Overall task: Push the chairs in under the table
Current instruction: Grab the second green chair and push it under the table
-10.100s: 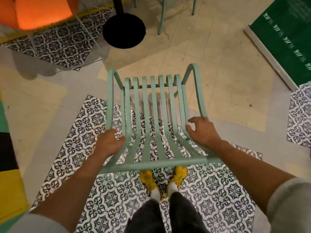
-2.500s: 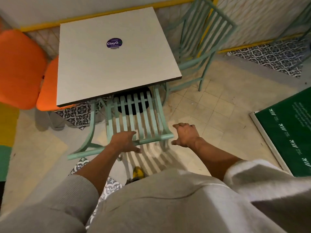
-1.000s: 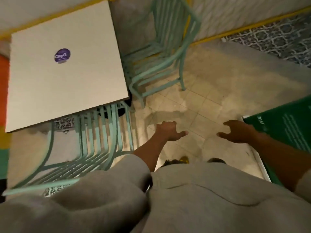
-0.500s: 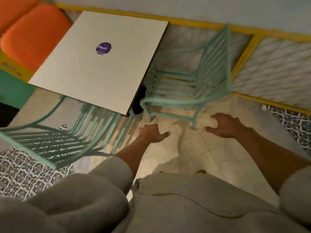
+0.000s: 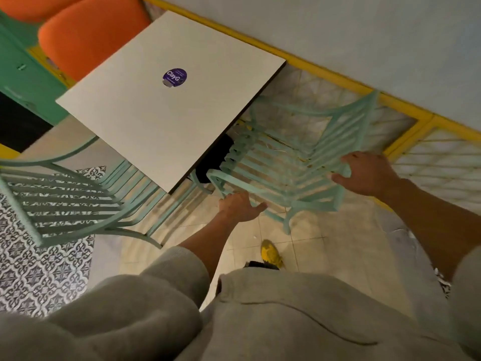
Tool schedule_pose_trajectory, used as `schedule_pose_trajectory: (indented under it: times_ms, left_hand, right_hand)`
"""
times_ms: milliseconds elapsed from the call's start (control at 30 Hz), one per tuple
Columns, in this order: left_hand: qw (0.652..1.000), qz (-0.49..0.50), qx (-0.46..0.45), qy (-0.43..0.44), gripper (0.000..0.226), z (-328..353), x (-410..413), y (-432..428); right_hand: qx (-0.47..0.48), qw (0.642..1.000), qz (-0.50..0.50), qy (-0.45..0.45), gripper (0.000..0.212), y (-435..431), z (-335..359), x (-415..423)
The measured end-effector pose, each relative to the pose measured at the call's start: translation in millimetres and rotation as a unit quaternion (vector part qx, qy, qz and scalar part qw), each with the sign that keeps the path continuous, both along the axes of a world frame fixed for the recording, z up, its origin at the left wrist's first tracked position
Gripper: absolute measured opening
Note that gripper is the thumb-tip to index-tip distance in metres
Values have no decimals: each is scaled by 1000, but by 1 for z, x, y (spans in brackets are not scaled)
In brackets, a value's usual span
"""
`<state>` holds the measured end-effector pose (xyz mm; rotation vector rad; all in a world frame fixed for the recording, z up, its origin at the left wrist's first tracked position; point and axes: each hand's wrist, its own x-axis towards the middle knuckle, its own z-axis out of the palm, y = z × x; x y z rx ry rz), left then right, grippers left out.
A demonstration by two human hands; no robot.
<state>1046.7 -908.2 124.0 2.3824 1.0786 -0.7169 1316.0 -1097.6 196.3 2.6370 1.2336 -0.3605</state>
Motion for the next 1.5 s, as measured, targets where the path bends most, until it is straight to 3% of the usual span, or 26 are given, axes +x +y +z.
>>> schedule_pose_trajectory:
  times_ms: [300, 467, 733, 900, 1100, 1233, 1300, 1433, 1500]
  left_hand:
    - [997, 44, -50, -28, 100, -11, 120, 16]
    - [994, 85, -55, -48, 105, -12, 164, 1]
    - [957, 253, -128, -52, 114, -37, 225, -60]
    - [924, 329, -188, -42, 109, -36, 264, -142]
    - [941, 335, -46, 21, 62, -43, 293, -177]
    - [934, 353, -29, 37, 47, -45, 299, -184]
    - [931, 361, -16, 46, 43, -49, 300, -189]
    - [931, 360, 16, 65, 47, -60, 299, -197]
    - [931, 357, 15, 68, 50, -63, 302, -197]
  right_hand:
    - [-43, 998, 14, 41, 62, 70, 6, 130]
    - [-95, 991, 73, 53, 67, 102, -6, 190]
    - [-214, 941, 255, 66, 61, 150, -58, 283]
    - [-273, 896, 333, 103, 79, 157, -78, 316]
    - [-285, 870, 378, 135, 85, 127, -98, 340]
    - [-284, 882, 348, 140, 131, 110, -96, 342]
    - [-295, 877, 349, 147, 141, 96, -93, 341]
    - [-258, 874, 378, 163, 136, 73, -97, 349]
    - [-244, 859, 423, 151, 122, 69, -99, 357]
